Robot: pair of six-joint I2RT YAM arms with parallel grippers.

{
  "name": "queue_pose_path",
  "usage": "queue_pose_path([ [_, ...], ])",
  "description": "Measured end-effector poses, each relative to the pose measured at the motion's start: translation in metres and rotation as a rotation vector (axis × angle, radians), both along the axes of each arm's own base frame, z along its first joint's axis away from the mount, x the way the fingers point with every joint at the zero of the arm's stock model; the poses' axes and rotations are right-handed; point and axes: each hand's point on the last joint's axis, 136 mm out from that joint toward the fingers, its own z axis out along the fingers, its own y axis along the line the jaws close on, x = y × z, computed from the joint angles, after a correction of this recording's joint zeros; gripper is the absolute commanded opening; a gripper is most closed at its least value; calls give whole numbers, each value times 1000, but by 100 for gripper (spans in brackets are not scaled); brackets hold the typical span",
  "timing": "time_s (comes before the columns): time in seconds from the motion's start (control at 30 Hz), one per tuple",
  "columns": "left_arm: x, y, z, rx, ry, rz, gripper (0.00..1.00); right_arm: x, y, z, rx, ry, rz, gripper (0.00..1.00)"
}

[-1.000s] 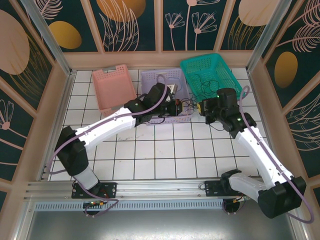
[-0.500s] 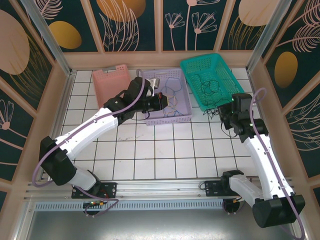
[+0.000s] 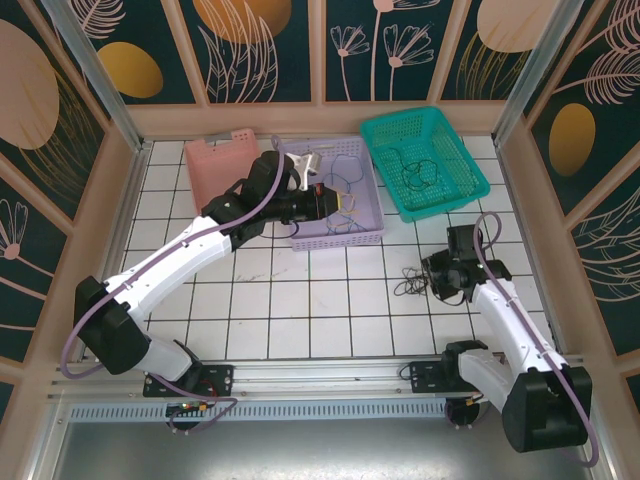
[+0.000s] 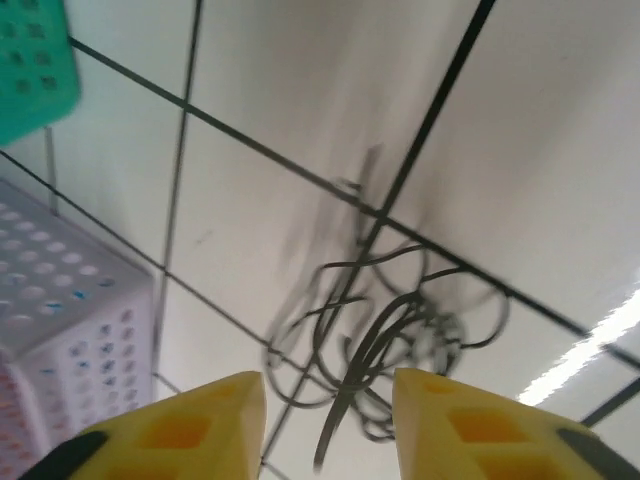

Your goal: Untangle the cables

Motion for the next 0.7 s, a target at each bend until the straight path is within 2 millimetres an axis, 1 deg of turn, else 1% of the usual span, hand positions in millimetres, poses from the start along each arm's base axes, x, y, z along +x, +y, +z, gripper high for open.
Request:
queue_pose_path([
  [0.07,-1,-3,0,-15,-13,-22,0,7,3,14,15,-35,12,50],
  [0.17,-3,-8,-3,-35,-36,-52,0,23,14,47,76,-118,26,50],
  [0.23,-3,-12,-4,-53,-50,-73,0,33,26,67,146,-181,34,51],
  [0.27,-3,-14,-5,-61,-56,-84,0,36,33,74,182,-202,39,51],
  [0.37,0,-23,-6,-90,-69,-116,0,43,65,93,326,-242,63,56],
  [0.43,1,-29,-8,-106,-75,-136,0,49,90,108,439,-263,73,58],
  [0.53,2,-34,-9,-121,-80,-156,0,55,117,124,576,-271,63,59],
  [0.6,1,-36,-8,-130,-84,-167,0,57,127,131,646,-269,37,58],
  [0.7,-1,-38,-5,-147,-90,-186,0,64,132,139,725,-269,-7,57],
])
